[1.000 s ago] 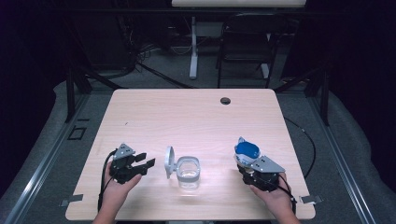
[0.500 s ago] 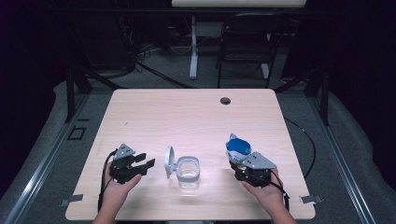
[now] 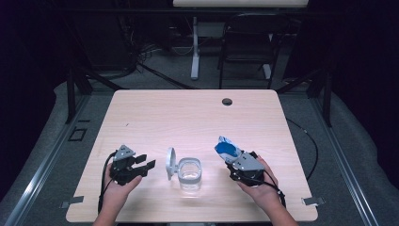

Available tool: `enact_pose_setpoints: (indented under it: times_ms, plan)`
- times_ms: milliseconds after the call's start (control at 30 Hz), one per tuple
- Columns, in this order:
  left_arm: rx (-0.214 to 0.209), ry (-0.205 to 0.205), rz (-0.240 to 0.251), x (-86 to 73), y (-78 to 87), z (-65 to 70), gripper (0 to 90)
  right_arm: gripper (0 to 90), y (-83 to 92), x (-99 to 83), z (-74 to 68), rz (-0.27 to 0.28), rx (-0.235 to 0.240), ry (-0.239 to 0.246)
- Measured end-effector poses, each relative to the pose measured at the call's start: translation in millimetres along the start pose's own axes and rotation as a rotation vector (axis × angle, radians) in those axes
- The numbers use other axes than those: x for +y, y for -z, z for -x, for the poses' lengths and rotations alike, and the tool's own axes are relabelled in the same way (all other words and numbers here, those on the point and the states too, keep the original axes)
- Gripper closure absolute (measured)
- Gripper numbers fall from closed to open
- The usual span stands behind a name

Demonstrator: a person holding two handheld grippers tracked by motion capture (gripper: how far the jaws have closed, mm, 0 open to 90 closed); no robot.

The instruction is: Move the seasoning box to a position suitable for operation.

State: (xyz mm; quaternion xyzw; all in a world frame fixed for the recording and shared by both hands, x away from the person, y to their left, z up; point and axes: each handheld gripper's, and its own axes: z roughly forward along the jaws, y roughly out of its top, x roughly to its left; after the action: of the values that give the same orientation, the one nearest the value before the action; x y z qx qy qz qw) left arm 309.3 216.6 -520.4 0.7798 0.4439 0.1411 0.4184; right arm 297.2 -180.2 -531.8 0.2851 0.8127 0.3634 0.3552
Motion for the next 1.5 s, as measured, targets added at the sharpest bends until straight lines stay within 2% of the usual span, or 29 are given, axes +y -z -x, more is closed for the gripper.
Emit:
enact_pose_setpoints:
  times_ms: [33,133,200,333,367,467,700,800,867,1000,1067,1500]
  plan:
    - [0.001,0.003,0.000,0.0,0.0,0.1,52.1,40.5,-0.6,1.4,-1.2,-0.004,-0.012,0.026]
    - [0.000,0.004,-0.001,-0.1,0.2,-0.1,52.2,40.4,-1.3,2.5,-2.8,-0.001,-0.011,0.047]
    - [0.001,0.004,-0.001,-0.2,0.2,-0.3,52.2,40.4,-1.7,4.1,-5.4,-0.005,-0.027,0.076]
    - [0.001,0.001,-0.001,-0.1,0.3,-0.4,52.2,40.4,-2.3,6.3,-7.5,-0.006,-0.032,0.095]
    - [0.006,0.004,0.010,-0.6,-0.4,-0.1,52.2,40.4,-2.5,6.8,-7.9,-0.005,-0.028,0.094]
    - [0.001,0.002,-0.001,-0.2,0.4,-0.6,52.2,40.5,-3.2,7.9,-8.6,-0.008,-0.019,0.103]
    - [0.004,0.008,0.010,-0.7,0.1,-0.9,52.2,40.4,-5.2,10.0,-9.6,-0.021,0.006,0.127]
    - [0.005,0.008,0.009,-0.8,0.0,-1.3,52.2,40.6,-5.7,12.0,-10.6,-0.023,0.014,0.145]
    - [0.006,0.006,0.007,-0.9,0.2,-1.7,52.2,40.8,-6.1,14.4,-11.4,-0.030,0.020,0.175]
    - [0.007,0.010,0.010,-0.9,0.4,-1.7,52.2,40.9,-6.9,16.4,-13.3,-0.037,0.029,0.194]
    - [0.006,0.009,0.012,-1.0,0.3,-2.0,52.2,40.9,-7.6,17.7,-14.8,-0.044,0.030,0.225]
    - [0.004,0.011,0.006,-1.2,0.3,-2.7,52.2,40.9,-6.4,24.1,-17.4,-0.060,0.050,0.281]
